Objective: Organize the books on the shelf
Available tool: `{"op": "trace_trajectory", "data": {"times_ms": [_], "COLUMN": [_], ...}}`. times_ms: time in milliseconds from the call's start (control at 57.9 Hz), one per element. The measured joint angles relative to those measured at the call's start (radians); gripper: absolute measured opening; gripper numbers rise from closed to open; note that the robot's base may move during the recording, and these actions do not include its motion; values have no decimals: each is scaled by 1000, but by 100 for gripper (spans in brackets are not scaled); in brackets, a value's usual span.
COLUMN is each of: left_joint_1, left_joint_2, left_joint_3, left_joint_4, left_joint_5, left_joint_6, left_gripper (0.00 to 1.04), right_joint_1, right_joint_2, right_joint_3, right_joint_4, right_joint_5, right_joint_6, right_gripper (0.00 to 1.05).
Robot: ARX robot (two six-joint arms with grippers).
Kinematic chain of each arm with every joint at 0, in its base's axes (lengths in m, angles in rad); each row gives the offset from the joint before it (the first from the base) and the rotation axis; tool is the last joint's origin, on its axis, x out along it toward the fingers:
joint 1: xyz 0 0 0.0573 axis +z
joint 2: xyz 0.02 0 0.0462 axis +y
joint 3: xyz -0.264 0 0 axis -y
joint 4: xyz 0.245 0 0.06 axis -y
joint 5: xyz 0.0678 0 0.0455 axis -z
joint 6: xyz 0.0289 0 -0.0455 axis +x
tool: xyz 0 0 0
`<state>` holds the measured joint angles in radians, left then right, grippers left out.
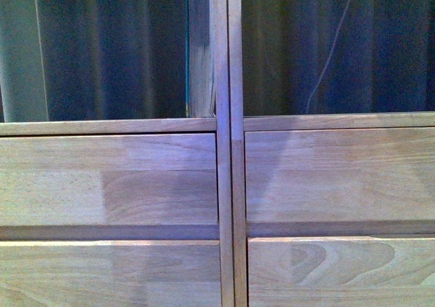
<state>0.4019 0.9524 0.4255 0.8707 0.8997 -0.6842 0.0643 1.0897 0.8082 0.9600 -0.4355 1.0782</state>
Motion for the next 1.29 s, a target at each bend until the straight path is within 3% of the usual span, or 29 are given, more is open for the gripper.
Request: {"op": "trace_trajectory", "data": {"times_ms": [173, 311, 414, 708, 949, 1243, 1295], "left_joint_1": [-70, -137, -211, -457, -529, -561, -562], "left_joint_2": [173, 272, 306, 384, 443, 459, 459], "left_joint_3": [180, 255, 281, 357, 422, 442, 442], "left_joint_4": [253, 482, 523, 469, 472, 524, 524], "left_joint_5": [95, 87, 64, -57, -116, -140, -140], "left_joint_6": [-369, -628, -718, -713, -695, -702, -702], "left_gripper": [97, 97, 97, 97, 97, 97, 92], "right_joint_1": [65, 89, 121, 266, 362, 383, 383], "right_joint_2": [35, 80, 138, 214, 246, 251, 252], "right_joint_3": [-1, -1, 5, 83, 89, 82, 78], "right_joint_4": [50, 61, 83, 85, 111, 179, 179], "right_joint_5": [-14, -14, -14, -12, -2, -11, -11], "right_joint_6": [-75, -105, -108, -126, -109, -50, -44], "right_gripper": [7, 7, 7, 7, 7, 7, 7]}}
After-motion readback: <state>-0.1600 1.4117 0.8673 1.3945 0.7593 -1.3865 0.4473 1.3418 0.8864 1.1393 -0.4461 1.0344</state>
